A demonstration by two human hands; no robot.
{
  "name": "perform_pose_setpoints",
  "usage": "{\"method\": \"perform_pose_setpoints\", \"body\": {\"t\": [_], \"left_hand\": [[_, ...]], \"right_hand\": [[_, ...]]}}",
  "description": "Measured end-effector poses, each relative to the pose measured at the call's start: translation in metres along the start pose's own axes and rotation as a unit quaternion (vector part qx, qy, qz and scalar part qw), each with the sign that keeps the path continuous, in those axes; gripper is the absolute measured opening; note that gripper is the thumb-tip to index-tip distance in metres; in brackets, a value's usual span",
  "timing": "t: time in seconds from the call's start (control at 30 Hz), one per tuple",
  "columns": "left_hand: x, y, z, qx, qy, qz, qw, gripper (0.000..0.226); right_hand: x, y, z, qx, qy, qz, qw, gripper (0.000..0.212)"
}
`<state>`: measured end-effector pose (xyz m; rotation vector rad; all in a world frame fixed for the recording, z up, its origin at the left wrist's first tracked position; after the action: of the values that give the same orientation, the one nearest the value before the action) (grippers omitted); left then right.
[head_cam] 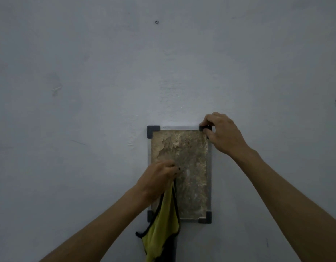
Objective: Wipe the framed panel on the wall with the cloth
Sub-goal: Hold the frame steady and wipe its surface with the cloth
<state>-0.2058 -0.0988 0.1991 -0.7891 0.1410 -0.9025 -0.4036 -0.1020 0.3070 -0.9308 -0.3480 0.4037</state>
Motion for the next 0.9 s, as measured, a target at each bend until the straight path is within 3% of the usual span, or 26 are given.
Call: {"method": "perform_pose_setpoints", "body": {"t": [0.03, 0.13, 0.2, 0.4, 0.53, 0.6, 0.8, 0.9], "left_hand": [[0.002, -0.001, 0.003, -0.011, 0.0, 0.007, 1.0, 0.015], [0.018, -0.011, 0.03, -0.155, 0.018, 0.081, 0.984, 0.008], [0.024, -0.015, 0.039, -0.206, 0.034, 0.113, 0.971, 0.009], [0.0, -0.013, 0.017, -0.003, -0.04, -0.047, 0.998, 0.012], [0.008, -0.035, 0.04, -0.115, 0.0, 0.012, 0.993, 0.011], [0.008, -0.039, 0.041, -0.134, 0.018, 0.039, 0.99, 0.011], [0.003, -0.011, 0.001, 0.053, 0.017, 0.012, 0.998, 0.023], [0.007, -0.007, 0.011, -0.042, 0.041, 0.085, 0.995, 0.013]], "right_hand": [[0.001, 0.0, 0.0, 0.001, 0.002, -0.001, 1.0, 0.011], [0.003, 0.002, 0.002, 0.01, 0.013, -0.006, 1.0, 0.014], [0.005, 0.002, 0.003, 0.022, 0.022, -0.008, 0.999, 0.016], [0.01, 0.011, 0.006, 0.055, 0.049, -0.004, 0.997, 0.027], [0.009, 0.011, 0.006, 0.091, 0.061, -0.006, 0.994, 0.033], [0.009, 0.011, 0.007, 0.094, 0.064, -0.007, 0.993, 0.034], [0.006, 0.013, 0.005, 0.089, 0.067, -0.005, 0.994, 0.036], [0.009, 0.017, 0.006, 0.089, 0.06, -0.014, 0.994, 0.038]]}}
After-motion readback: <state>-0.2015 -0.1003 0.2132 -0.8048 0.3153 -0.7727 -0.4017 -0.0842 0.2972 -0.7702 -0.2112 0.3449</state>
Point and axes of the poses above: each hand's wrist, its own y-axis away from the middle knuckle, its own z-axis out of the back of the hand, x = y × z, the point moved 5 cm from there along -y, towards the middle knuckle, and after that the axes turned 6 degrees about x, right-handed, at the moved point
